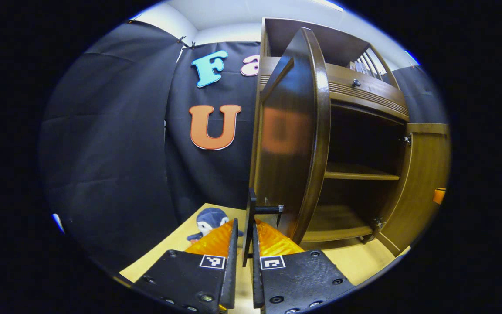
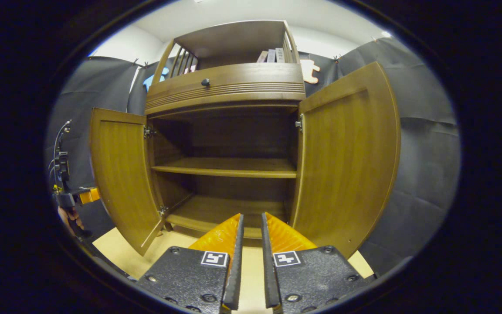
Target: Open the right door of the double-door shoe cabinet with the right hand, and open the left door with the left hand.
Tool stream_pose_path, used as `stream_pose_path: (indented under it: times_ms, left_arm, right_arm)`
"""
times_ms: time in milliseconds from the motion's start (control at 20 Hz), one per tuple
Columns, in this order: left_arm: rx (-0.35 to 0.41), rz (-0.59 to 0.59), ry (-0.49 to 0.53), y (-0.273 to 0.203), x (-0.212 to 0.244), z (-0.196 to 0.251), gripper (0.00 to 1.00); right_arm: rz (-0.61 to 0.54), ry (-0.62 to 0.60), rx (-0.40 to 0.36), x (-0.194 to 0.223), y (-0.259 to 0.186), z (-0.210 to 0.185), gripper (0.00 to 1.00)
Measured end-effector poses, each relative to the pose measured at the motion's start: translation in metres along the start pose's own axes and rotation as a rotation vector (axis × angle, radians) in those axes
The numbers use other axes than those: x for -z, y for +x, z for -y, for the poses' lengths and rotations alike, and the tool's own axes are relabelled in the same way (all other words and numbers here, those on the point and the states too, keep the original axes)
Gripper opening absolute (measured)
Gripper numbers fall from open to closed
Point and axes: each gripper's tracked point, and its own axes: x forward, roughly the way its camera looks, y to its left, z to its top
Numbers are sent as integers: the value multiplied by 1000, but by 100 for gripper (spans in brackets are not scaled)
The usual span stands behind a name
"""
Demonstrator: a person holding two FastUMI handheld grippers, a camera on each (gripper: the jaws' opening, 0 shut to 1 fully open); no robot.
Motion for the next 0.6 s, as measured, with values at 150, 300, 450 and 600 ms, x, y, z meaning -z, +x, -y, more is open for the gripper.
stream_pose_path:
  times_ms: [150,300,450,600]
  left_arm:
    - [11,-1,2,-3,0,-6,16]
    - [-17,16,34,-13,-2,-18,15]
    - [-63,3,28,-25,3,-37,16]
    - [-104,6,-15,-39,-2,-52,26]
  right_arm:
    - [6,-5,-6,-2,2,-10,28]
    - [18,-6,-2,-6,3,-17,30]
    - [21,-11,12,-9,7,-22,39]
    - [28,-9,16,-13,9,-26,50]
